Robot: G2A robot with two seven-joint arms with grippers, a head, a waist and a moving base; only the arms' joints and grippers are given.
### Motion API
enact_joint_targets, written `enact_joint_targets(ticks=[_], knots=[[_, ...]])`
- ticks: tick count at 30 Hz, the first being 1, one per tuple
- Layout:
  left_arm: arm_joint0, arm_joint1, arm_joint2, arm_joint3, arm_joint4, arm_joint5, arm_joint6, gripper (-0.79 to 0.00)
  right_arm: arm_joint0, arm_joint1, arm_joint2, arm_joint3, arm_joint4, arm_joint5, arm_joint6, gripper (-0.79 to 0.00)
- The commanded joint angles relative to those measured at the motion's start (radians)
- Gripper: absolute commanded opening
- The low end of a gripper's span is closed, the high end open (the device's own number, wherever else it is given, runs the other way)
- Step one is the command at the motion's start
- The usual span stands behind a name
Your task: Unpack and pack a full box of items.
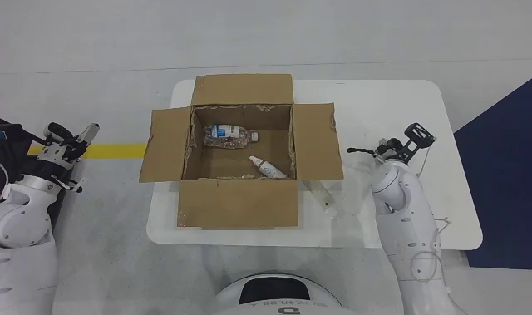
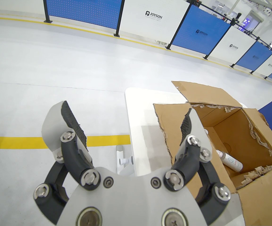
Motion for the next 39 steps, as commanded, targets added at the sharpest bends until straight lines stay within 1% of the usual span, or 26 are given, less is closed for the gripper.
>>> enact_joint_targets(ticks=[1, 5, 9, 13, 16, 18, 20, 23, 25, 27, 28, 39], knots=[[0.0, 0.0, 0.0, 0.0, 0.0, 0.0, 0.0, 0.0, -0.007, -0.001, -0.004, -0.01, -0.004, 0.007, -0.004, 0.0], [0.0, 0.0, 0.0, 0.0, 0.0, 0.0, 0.0, 0.0, -0.031, -0.005, -0.021, -0.054, -0.019, 0.028, -0.016, 0.0], [0.0, 0.0, 0.0, 0.0, 0.0, 0.0, 0.0, 0.0, -0.069, -0.008, -0.039, -0.13, -0.025, 0.025, -0.038, 0.0], [0.0, 0.0, 0.0, 0.0, 0.0, 0.0, 0.0, 0.0, -0.123, -0.012, -0.045, -0.249, 0.018, -0.035, -0.085, 0.0], [0.0, 0.0, 0.0, 0.0, 0.0, 0.0, 0.0, 0.0, -0.178, -0.014, -0.039, -0.357, 0.1, -0.163, -0.144, 0.0], [0.0, 0.0, 0.0, 0.0, 0.0, 0.0, 0.0, 0.0, -0.206, -0.011, -0.039, -0.409, 0.144, -0.287, -0.153, 0.0], [0.0, 0.0, 0.0, 0.0, 0.0, 0.0, 0.0, 0.0, -0.212, -0.007, -0.045, -0.435, 0.167, -0.414, -0.135, 0.0], [0.0, 0.0, 0.0, 0.0, 0.0, 0.0, 0.0, 0.0, -0.186, 0.001, -0.07, -0.449, 0.19, -0.588, -0.055, 0.0], [0.0, 0.0, 0.0, 0.0, 0.0, 0.0, 0.0, 0.0, -0.158, 0.005, -0.088, -0.44, 0.214, -0.675, 0.002, 0.0], [0.0, 0.0, 0.0, 0.0, 0.0, 0.0, 0.0, 0.0, -0.118, 0.01, -0.111, -0.417, 0.262, -0.782, 0.097, 0.0], [0.0, 0.0, 0.0, 0.0, 0.0, 0.0, 0.0, 0.0, -0.103, 0.012, -0.116, -0.407, 0.288, -0.818, 0.14, 0.0], [0.0, 0.0, 0.0, 0.0, 0.0, 0.0, 0.0, 0.0, -0.103, 0.012, -0.116, -0.407, 0.288, -0.818, 0.14, 0.0]])
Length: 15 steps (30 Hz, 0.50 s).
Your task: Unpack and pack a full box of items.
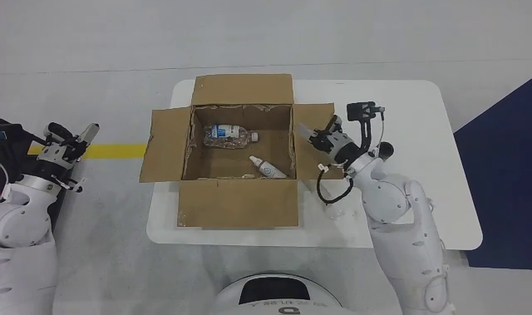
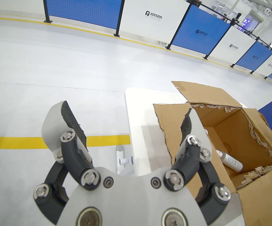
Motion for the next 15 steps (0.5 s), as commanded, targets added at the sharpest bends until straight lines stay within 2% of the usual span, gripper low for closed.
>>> enact_joint_targets(ticks=[1, 4, 10, 15], knots=[[0.0, 0.0, 0.0, 0.0, 0.0, 0.0, 0.0, 0.0, 0.0, 0.0, 0.0, 0.0, 0.0, -0.001, 0.002, 0.0], [0.0, 0.0, 0.0, 0.0, 0.0, 0.0, 0.0, 0.0, 0.004, 0.0, -0.012, 0.0, 0.002, -0.012, 0.01, 0.0], [0.0, 0.0, 0.0, 0.0, 0.0, 0.0, 0.0, 0.0, 0.117, -0.004, -0.185, -0.017, -0.112, -0.01, 0.144, 0.0], [0.0, 0.0, 0.0, 0.0, 0.0, 0.0, 0.0, 0.0, 0.221, -0.016, -0.311, 0.03, -0.152, 0.018, 0.228, 0.0]])
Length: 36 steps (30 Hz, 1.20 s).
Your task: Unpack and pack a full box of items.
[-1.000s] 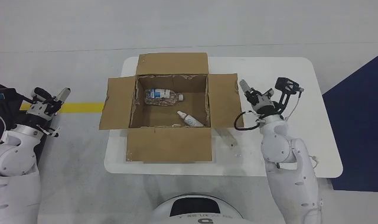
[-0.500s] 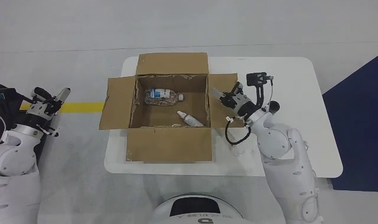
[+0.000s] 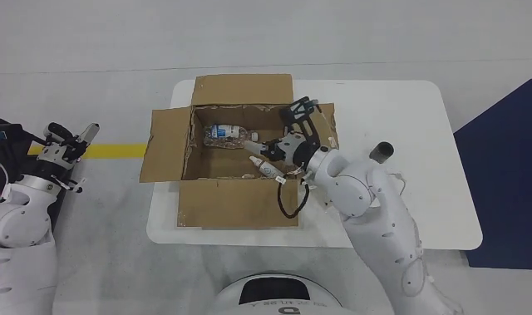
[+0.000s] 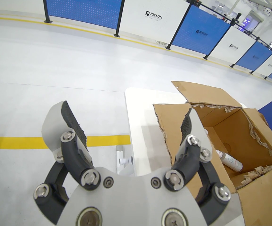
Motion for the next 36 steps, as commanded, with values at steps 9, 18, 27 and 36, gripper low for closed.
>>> enact_joint_targets(ticks=[9, 18, 27, 36], knots=[[0.0, 0.0, 0.0, 0.0, 0.0, 0.0, 0.0, 0.0, 0.073, -0.006, -0.038, 0.057, 0.06, -0.011, 0.062, 0.0], [0.0, 0.0, 0.0, 0.0, 0.0, 0.0, 0.0, 0.0, 0.073, -0.006, -0.038, 0.057, 0.06, -0.011, 0.062, 0.0], [0.0, 0.0, 0.0, 0.0, 0.0, 0.0, 0.0, 0.0, 0.085, -0.007, -0.041, 0.091, 0.066, 0.021, 0.072, 0.0], [0.0, 0.0, 0.0, 0.0, 0.0, 0.0, 0.0, 0.0, 0.336, -0.056, -0.162, 0.378, 0.171, 0.36, 0.271, 0.0]])
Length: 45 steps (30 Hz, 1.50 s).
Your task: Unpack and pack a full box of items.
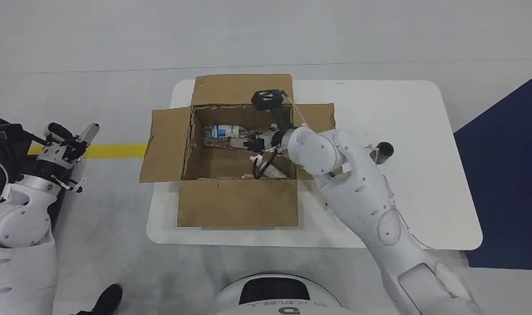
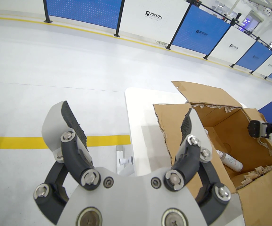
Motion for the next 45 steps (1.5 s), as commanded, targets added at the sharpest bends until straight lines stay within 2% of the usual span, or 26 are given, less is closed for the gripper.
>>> enact_joint_targets(ticks=[1, 7, 13, 18, 19, 21, 22, 28, 31, 32, 36, 39, 45], knots=[[0.0, 0.0, 0.0, 0.0, 0.0, 0.0, 0.0, 0.0, 0.04, -0.009, -0.033, 0.055, 0.007, 0.05, 0.031, 0.0], [0.0, 0.0, 0.0, 0.0, 0.0, 0.0, 0.0, 0.0, 0.131, -0.033, -0.123, 0.177, -0.004, 0.167, 0.157, 0.0], [0.0, 0.0, 0.0, 0.0, 0.0, 0.0, 0.0, 0.0, 0.213, -0.06, -0.269, 0.274, -0.123, 0.222, 0.33, 0.0], [0.0, 0.0, 0.0, 0.0, 0.0, 0.0, 0.0, 0.0, 0.262, -0.087, -0.313, 0.377, -0.112, 0.239, 0.355, 0.0], [0.0, 0.0, 0.0, 0.0, 0.0, 0.0, 0.0, 0.0, 0.271, -0.093, -0.32, 0.398, -0.103, 0.235, 0.355, -0.043], [0.0, 0.0, 0.0, 0.0, 0.0, 0.0, 0.0, 0.0, 0.291, -0.105, -0.331, 0.443, -0.089, 0.235, 0.348, -0.04], [0.0, 0.0, 0.0, 0.0, 0.0, 0.0, 0.0, 0.0, 0.301, -0.111, -0.336, 0.464, -0.082, 0.236, 0.345, -0.071], [0.0, 0.0, 0.0, 0.0, 0.0, 0.0, 0.0, 0.0, 0.358, -0.155, -0.376, 0.605, -0.049, 0.254, 0.329, -0.123], [0.0, 0.0, 0.0, 0.0, 0.0, 0.0, 0.0, 0.0, 0.384, -0.181, -0.4, 0.673, -0.027, 0.25, 0.322, -0.274], [0.0, 0.0, 0.0, 0.0, 0.0, 0.0, 0.0, 0.0, 0.392, -0.189, -0.406, 0.693, -0.019, 0.25, 0.318, -0.382], [0.0, 0.0, 0.0, 0.0, 0.0, 0.0, 0.0, 0.0, 0.419, -0.22, -0.426, 0.759, 0.004, 0.252, 0.304, -0.502], [0.0, 0.0, 0.0, 0.0, 0.0, 0.0, 0.0, 0.0, 0.431, -0.238, -0.436, 0.791, 0.012, 0.248, 0.279, -0.785], [0.0, 0.0, 0.0, 0.0, 0.0, 0.0, 0.0, 0.0, 0.431, -0.256, -0.436, 0.797, 0.004, 0.252, 0.183, -0.785]])
